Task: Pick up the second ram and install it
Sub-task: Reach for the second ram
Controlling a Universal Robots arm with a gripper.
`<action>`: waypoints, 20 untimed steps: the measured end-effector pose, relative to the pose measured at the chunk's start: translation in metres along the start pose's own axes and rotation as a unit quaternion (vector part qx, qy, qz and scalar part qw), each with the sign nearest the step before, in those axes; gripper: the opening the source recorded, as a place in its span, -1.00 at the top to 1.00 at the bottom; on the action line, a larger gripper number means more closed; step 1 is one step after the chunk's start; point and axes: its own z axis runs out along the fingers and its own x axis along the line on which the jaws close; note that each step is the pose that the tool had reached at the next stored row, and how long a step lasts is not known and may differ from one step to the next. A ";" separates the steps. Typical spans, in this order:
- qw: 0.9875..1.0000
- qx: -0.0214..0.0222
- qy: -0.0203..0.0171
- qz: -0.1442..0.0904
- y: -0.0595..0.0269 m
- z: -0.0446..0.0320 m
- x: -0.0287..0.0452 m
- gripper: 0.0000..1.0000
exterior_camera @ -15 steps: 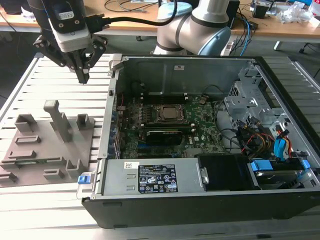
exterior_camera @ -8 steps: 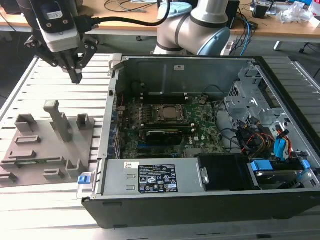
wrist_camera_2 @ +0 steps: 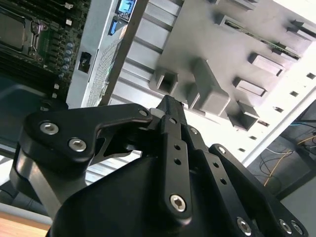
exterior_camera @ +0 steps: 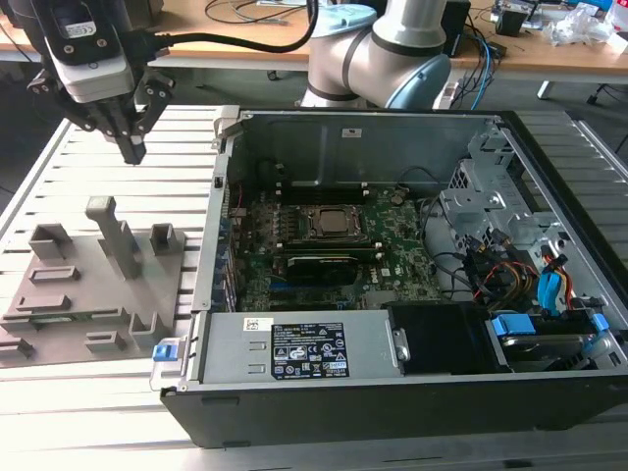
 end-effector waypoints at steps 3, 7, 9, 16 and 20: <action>1.000 0.000 0.000 0.000 -0.0003 0.0001 0.0033 0.79; 1.000 0.000 0.000 0.000 -0.0006 0.0001 0.0080 0.79; 1.000 0.000 0.000 0.000 -0.0008 0.0001 0.0110 0.79; 1.000 0.000 0.000 0.000 -0.0033 -0.0001 0.0431 0.79; 1.000 0.000 0.000 0.000 -0.0043 -0.0003 0.0574 0.79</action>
